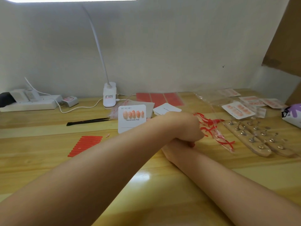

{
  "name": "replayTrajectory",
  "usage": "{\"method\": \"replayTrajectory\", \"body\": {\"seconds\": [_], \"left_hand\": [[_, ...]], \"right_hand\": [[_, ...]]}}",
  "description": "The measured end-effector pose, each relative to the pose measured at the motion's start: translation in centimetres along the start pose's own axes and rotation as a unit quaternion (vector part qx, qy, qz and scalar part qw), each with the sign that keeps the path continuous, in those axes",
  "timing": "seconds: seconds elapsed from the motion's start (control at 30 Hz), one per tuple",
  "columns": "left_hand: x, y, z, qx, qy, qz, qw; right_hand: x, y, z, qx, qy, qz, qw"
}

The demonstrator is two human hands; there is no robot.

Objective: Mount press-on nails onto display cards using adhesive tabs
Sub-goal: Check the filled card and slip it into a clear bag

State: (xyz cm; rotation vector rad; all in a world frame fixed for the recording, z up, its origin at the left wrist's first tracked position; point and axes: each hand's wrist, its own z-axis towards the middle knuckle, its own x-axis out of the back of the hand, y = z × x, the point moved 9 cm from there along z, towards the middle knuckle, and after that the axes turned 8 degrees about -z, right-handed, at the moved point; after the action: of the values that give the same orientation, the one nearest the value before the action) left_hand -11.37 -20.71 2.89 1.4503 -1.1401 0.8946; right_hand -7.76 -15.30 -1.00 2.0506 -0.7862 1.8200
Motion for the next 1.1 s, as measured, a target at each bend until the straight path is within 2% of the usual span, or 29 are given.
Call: {"method": "replayTrajectory", "body": {"seconds": [0.03, 0.07, 0.13, 0.17, 0.23, 0.3, 0.37, 0.43, 0.53, 0.6, 0.7, 0.77, 0.83, 1.0, 1.1], "left_hand": [[0.2, 0.4, 0.1, -0.016, 0.006, -0.001, 1.0], [0.5, 0.6, 0.1, -0.031, 0.023, -0.007, 0.999], [1.4, 0.2, 0.0, -0.027, 0.077, -0.044, 0.996], [1.9, -0.2, -0.3, -0.015, 0.107, -0.044, 0.993], [2.9, -0.5, -1.4, -0.008, 0.167, -0.048, 0.985], [4.3, -0.6, -2.9, -0.026, 0.234, -0.075, 0.969], [5.9, -1.3, -5.1, -0.033, 0.307, -0.111, 0.945], [7.5, -3.1, -7.8, -0.025, 0.383, -0.136, 0.913], [9.2, -7.3, -11.9, -0.026, 0.458, -0.129, 0.879], [8.9, -10.9, -13.3, -0.017, 0.42, -0.107, 0.901], [6.2, -15.5, -13.5, 0.01, 0.286, -0.102, 0.953], [4.6, -16.9, -13.1, 0.018, 0.233, -0.115, 0.965], [3.7, -17.1, -12.3, 0.011, 0.22, -0.105, 0.97], [4.6, -17.0, -12.1, 0.003, 0.269, -0.053, 0.962], [4.8, -17.9, -12.5, 0.043, 0.222, -0.042, 0.973]], "right_hand": [[0.1, -0.4, -0.4, 0.021, -0.004, -0.062, 0.998], [-0.8, 0.6, 0.7, 0.008, -0.004, -0.034, 0.999], [-0.1, 0.3, 0.2, -0.025, 0.013, -0.06, 0.998], [-0.4, 0.4, 0.3, -0.03, -0.009, -0.095, 0.995], [0.1, 0.4, 0.3, -0.031, 0.021, -0.003, 0.999], [1.5, 0.2, 0.1, -0.022, 0.074, 0.167, 0.983], [2.5, 0.5, -0.1, -0.008, 0.163, 0.345, 0.924], [2.2, 1.5, 0.2, -0.02, 0.211, 0.466, 0.859], [0.9, 1.7, 1.2, -0.043, 0.191, 0.607, 0.77], [0.9, 1.7, 1.4, -0.034, 0.199, 0.638, 0.743], [0.9, 1.7, 1.4, -0.028, 0.215, 0.636, 0.741], [0.8, 1.8, 1.5, -0.028, 0.214, 0.634, 0.743], [0.8, 1.7, 1.5, -0.026, 0.209, 0.634, 0.744], [0.8, 1.3, 1.6, -0.002, 0.201, 0.616, 0.761], [1.7, 2.1, 1.0, -0.012, 0.25, 0.528, 0.811]]}}
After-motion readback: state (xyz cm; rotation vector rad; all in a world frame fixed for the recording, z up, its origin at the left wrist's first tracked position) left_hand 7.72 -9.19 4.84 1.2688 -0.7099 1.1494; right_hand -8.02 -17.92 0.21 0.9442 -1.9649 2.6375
